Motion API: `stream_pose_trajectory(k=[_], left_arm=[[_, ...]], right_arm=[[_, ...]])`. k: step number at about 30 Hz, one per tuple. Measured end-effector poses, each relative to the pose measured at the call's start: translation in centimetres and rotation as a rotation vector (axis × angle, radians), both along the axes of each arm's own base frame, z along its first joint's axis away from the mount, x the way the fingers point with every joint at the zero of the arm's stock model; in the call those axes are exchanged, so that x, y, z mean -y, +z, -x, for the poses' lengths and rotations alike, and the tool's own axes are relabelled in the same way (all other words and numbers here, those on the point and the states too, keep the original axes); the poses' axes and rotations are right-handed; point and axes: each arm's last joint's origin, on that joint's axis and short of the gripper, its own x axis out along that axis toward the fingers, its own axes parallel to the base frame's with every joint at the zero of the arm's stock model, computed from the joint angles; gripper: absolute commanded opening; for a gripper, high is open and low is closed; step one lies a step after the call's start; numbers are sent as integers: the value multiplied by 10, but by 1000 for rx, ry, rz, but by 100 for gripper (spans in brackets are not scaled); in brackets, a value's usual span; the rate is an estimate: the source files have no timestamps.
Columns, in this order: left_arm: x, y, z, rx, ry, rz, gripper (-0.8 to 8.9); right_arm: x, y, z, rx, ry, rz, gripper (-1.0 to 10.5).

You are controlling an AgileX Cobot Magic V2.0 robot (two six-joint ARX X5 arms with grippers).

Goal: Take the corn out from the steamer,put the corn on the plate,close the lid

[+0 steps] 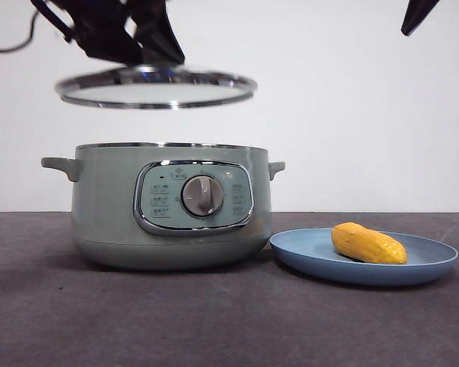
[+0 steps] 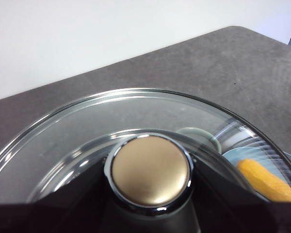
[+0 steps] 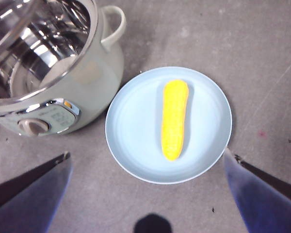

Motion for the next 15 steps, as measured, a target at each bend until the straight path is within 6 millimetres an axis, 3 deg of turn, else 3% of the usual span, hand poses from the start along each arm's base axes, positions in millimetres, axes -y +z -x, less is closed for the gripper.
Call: stream_pose_trajectory(k=[8,15], left_arm=[[9,-30,-19,-59,-6,-45,-9],[12,-41,-28,-61,-9,-54,-9]], right_arm=[[-4,-1,2,-8,30,3,536],[-7,-1,4,-8,49,2,536]])
